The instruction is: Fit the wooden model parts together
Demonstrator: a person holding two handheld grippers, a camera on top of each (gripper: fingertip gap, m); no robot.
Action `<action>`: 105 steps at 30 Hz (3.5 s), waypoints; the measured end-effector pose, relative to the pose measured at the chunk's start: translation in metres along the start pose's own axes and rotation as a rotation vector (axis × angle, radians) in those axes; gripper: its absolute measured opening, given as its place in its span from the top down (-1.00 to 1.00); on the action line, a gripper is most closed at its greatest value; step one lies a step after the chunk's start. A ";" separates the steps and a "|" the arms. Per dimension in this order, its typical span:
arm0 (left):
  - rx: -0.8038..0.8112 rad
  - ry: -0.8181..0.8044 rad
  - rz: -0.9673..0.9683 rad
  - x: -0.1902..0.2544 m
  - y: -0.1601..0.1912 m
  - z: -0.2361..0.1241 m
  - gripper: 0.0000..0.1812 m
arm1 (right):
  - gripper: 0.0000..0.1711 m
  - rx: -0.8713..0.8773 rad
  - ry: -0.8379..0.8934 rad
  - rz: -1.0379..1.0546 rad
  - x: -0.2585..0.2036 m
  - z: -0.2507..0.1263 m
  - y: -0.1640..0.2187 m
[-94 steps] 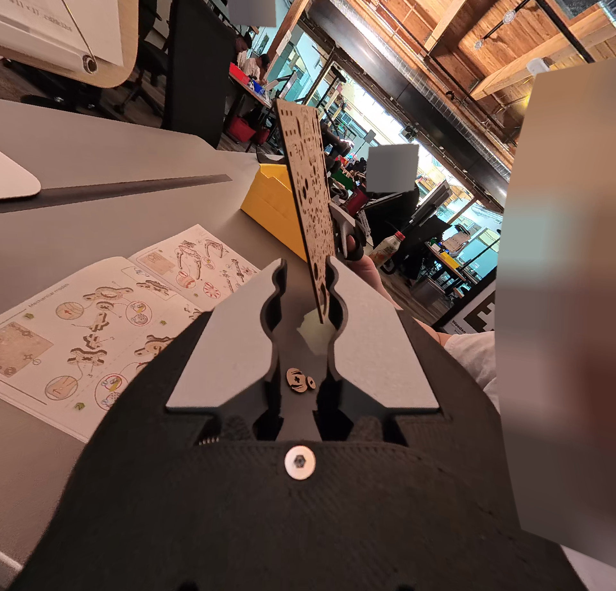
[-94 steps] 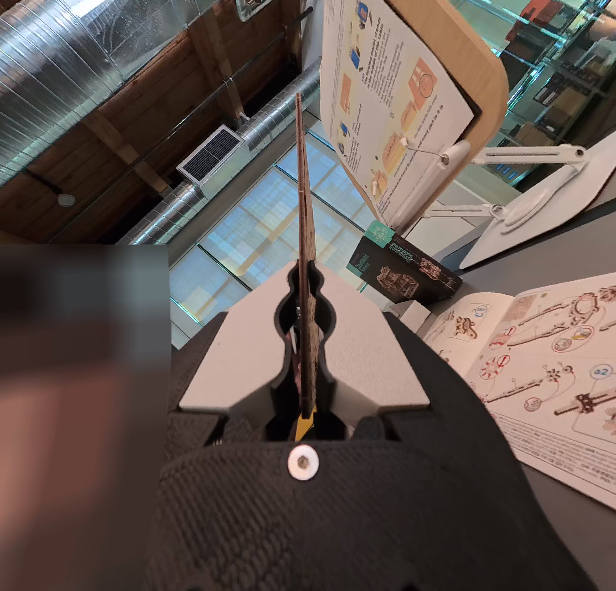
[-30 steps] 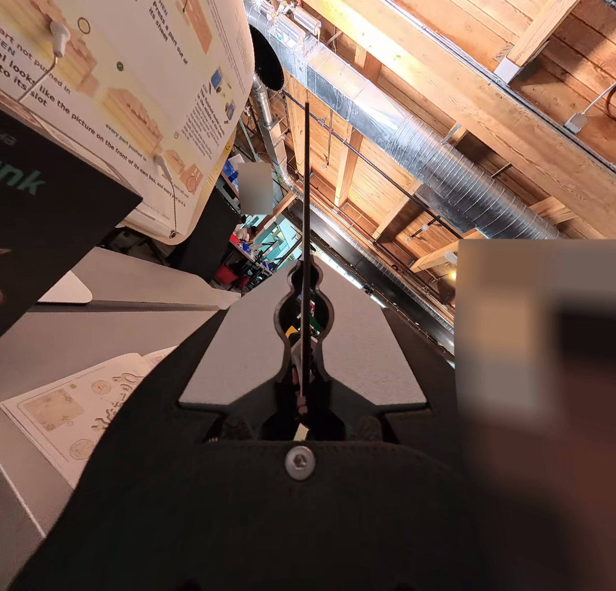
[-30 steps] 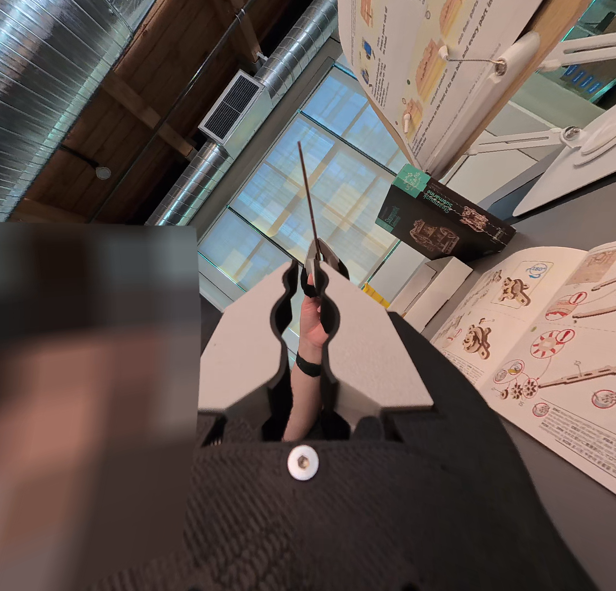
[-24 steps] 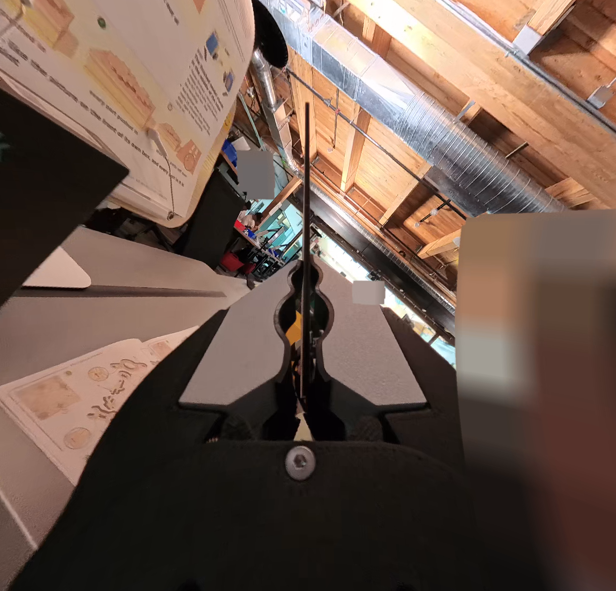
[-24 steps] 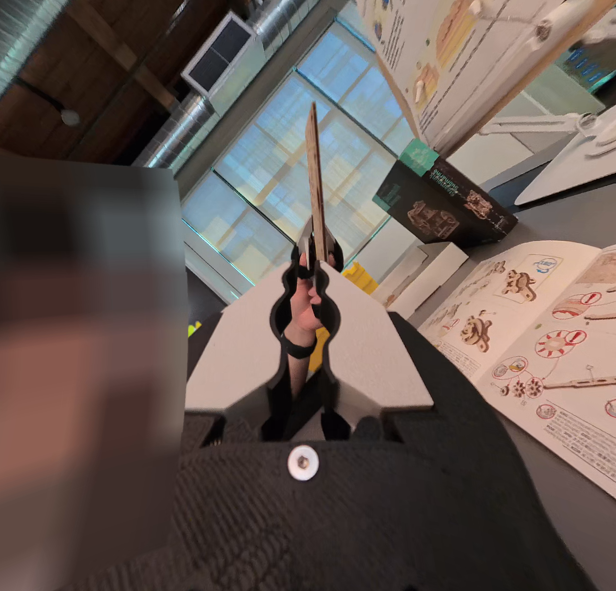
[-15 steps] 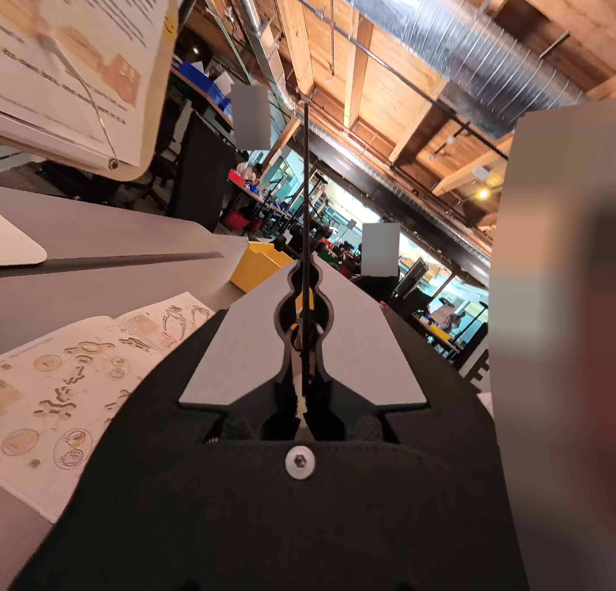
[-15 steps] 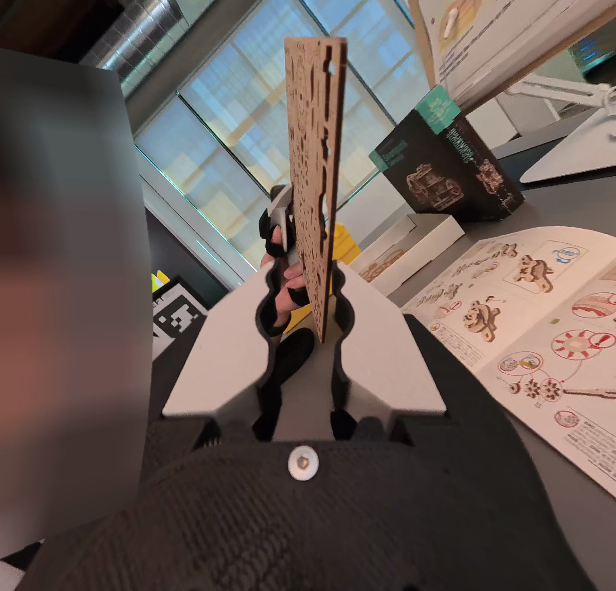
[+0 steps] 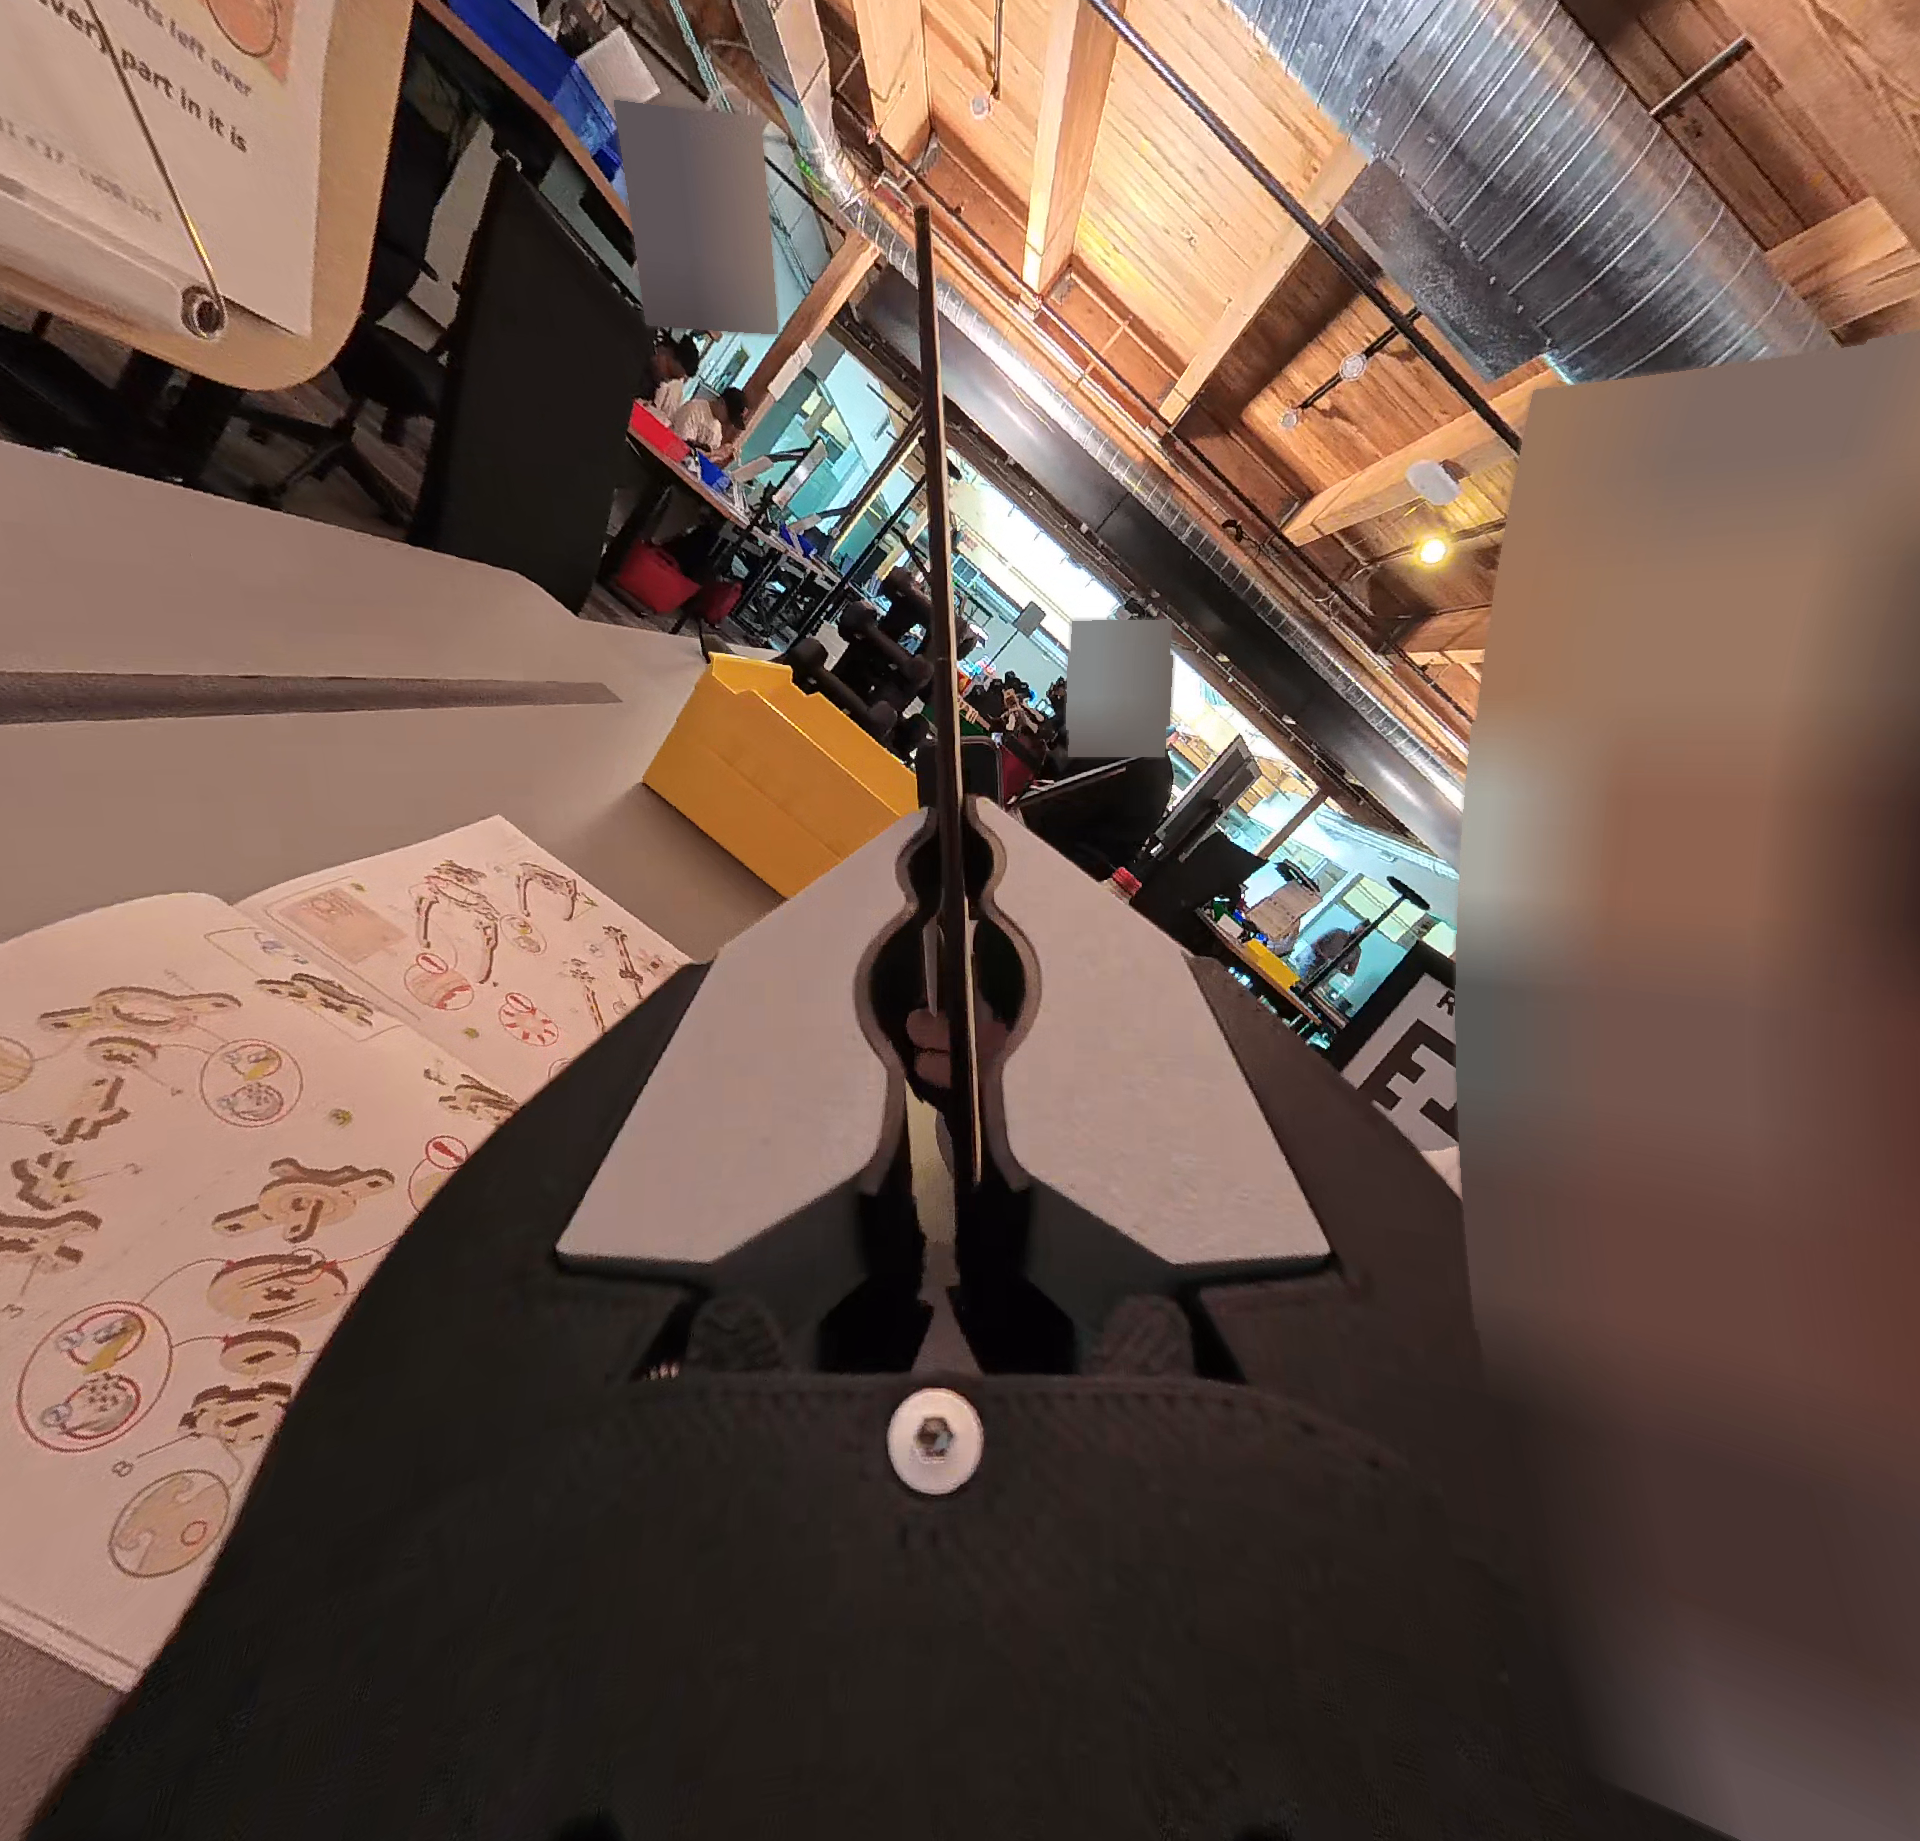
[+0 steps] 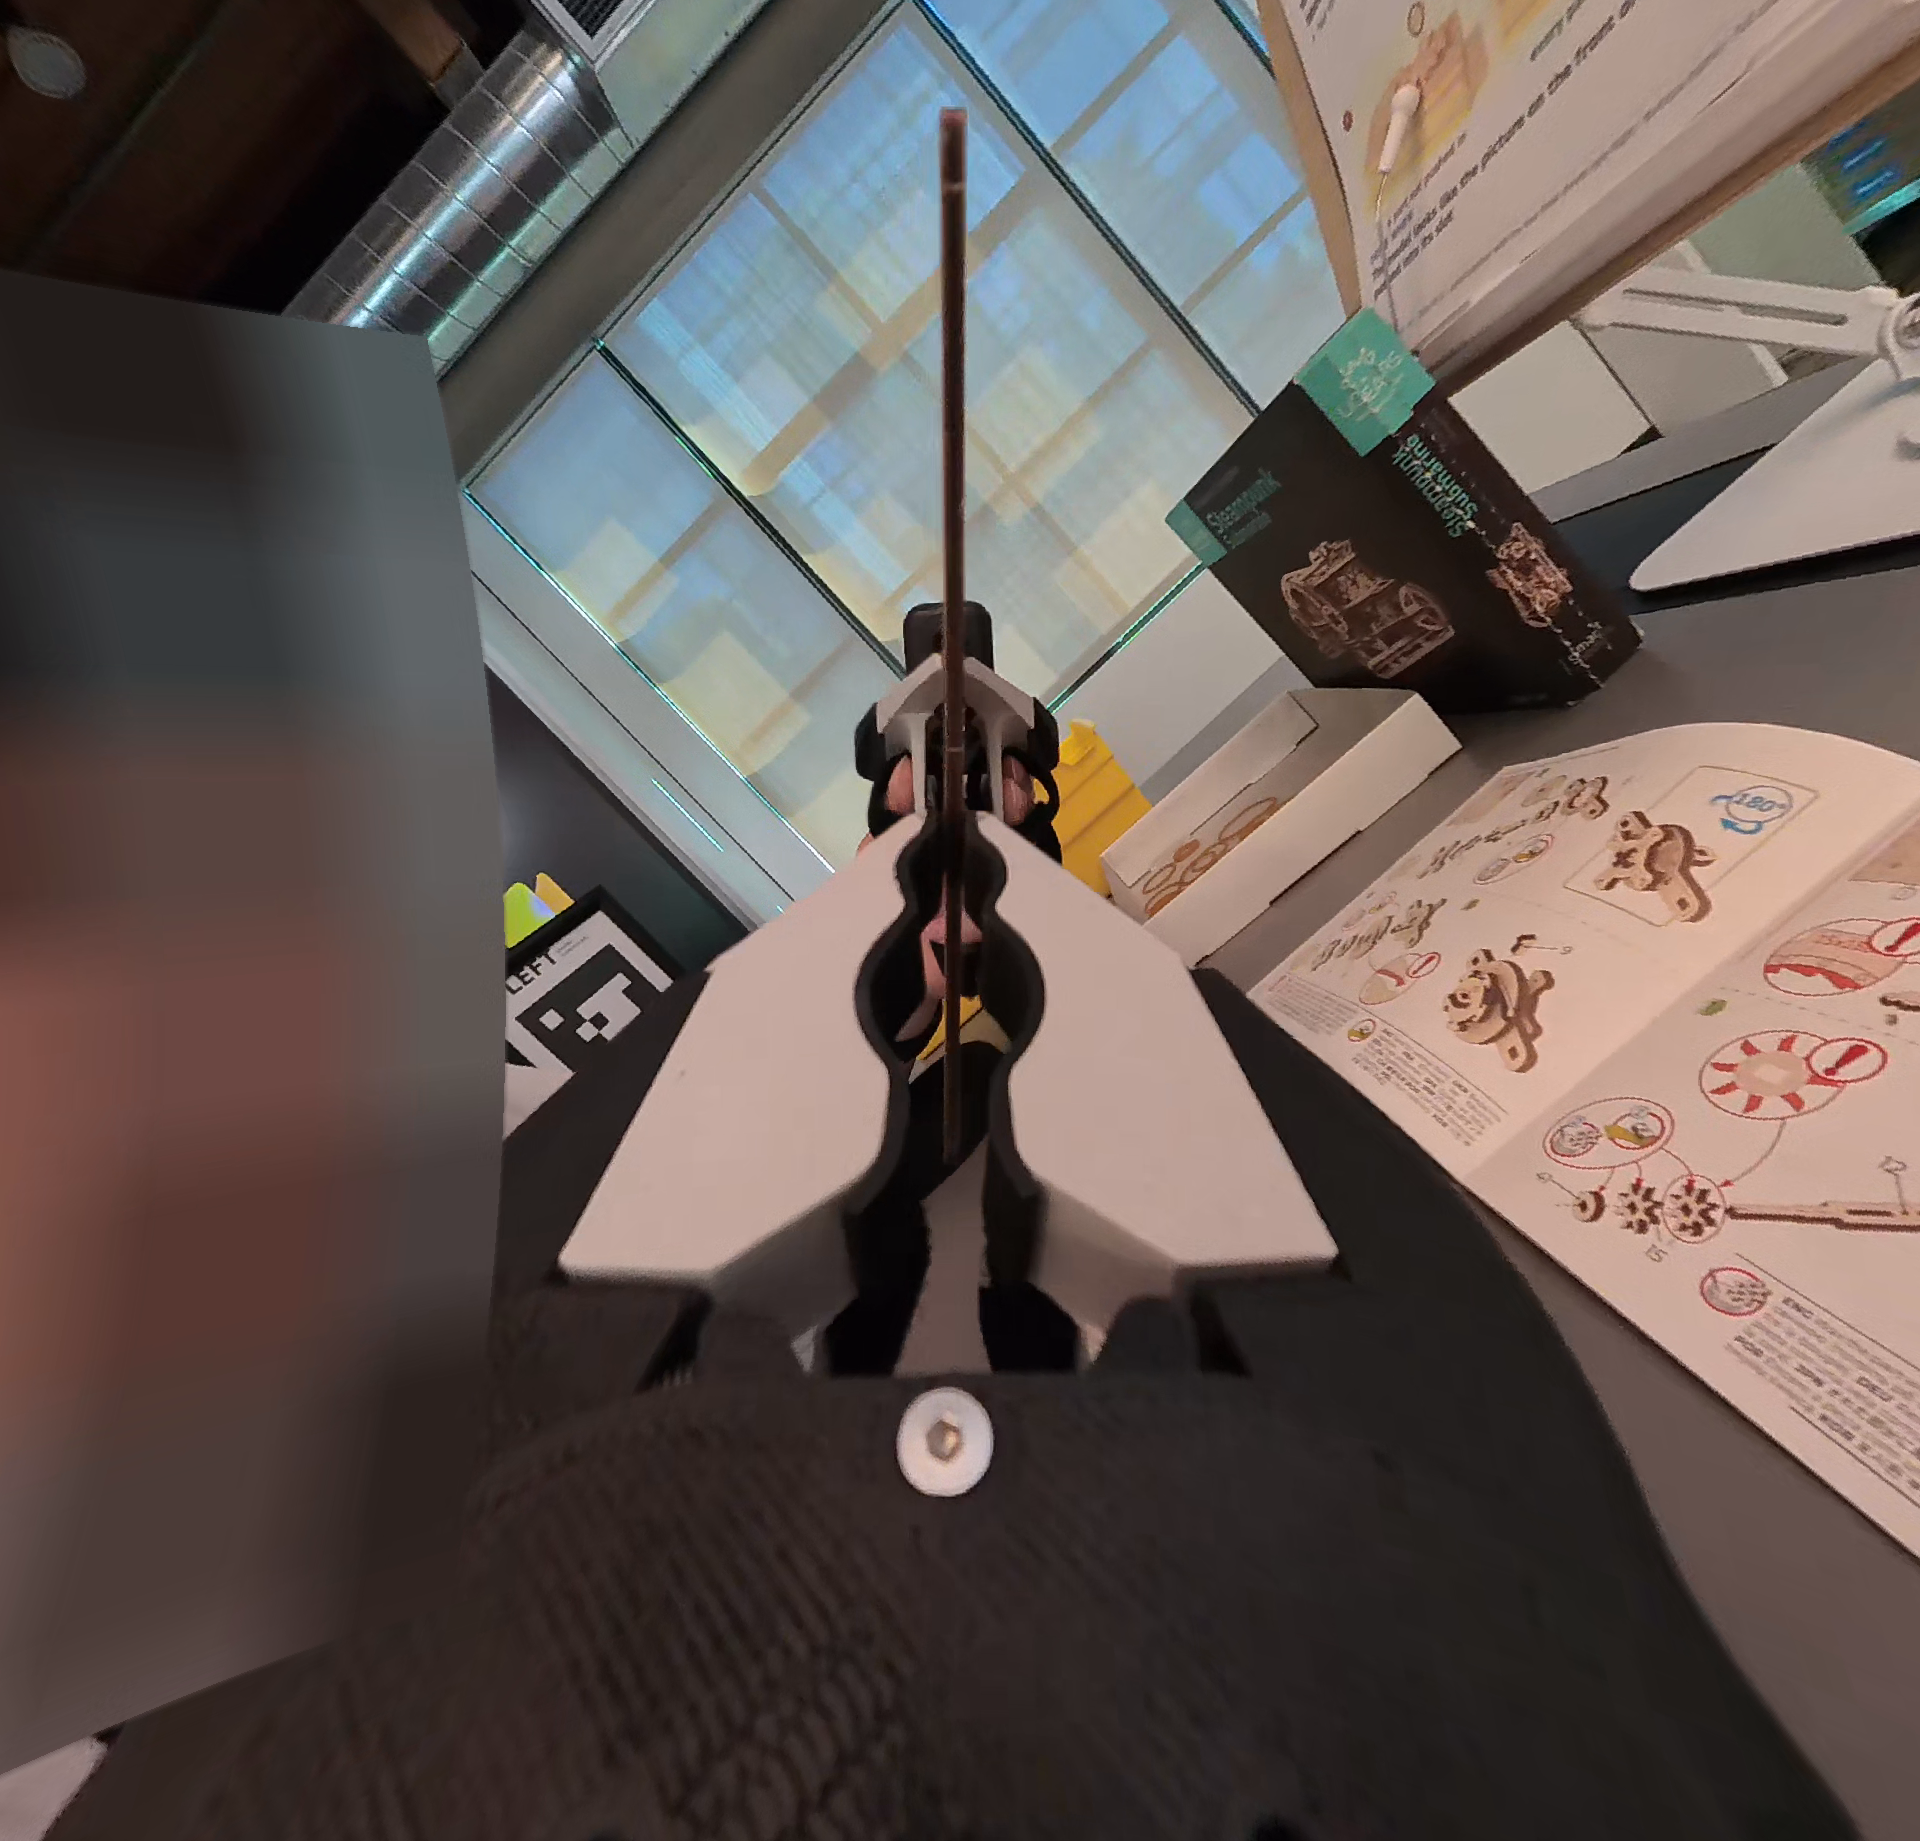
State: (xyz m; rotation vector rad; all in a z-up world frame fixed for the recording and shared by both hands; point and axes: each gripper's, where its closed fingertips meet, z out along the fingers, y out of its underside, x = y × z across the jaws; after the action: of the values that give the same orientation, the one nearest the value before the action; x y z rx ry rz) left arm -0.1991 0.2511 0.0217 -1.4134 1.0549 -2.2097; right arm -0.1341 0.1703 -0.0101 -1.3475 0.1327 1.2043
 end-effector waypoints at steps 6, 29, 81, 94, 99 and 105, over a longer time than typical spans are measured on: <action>-0.048 -0.016 0.039 -0.003 0.007 0.002 1.00 | 0.99 0.024 0.013 0.007 0.003 -0.005 -0.006; -0.168 0.089 0.117 0.012 0.019 0.003 0.92 | 0.99 0.155 -0.024 -0.029 -0.007 -0.023 -0.035; -0.073 -0.005 -0.043 -0.013 0.001 -0.009 1.00 | 0.99 -0.163 -0.039 0.154 0.008 0.006 0.030; -0.109 0.001 0.021 -0.011 0.010 -0.003 0.99 | 0.99 -0.132 0.011 0.058 0.009 -0.005 0.014; -0.111 0.026 0.000 -0.009 0.010 -0.002 0.97 | 0.99 -0.120 -0.004 0.069 0.008 -0.006 0.012; -0.111 0.035 -0.009 -0.008 0.011 -0.001 0.90 | 0.99 -0.105 -0.007 0.078 0.009 -0.008 0.009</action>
State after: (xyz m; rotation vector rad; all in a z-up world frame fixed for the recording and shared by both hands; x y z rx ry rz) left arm -0.1981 0.2490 0.0086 -1.4322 1.2019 -2.2212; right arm -0.1317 0.1671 -0.0247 -1.4402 0.1191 1.2970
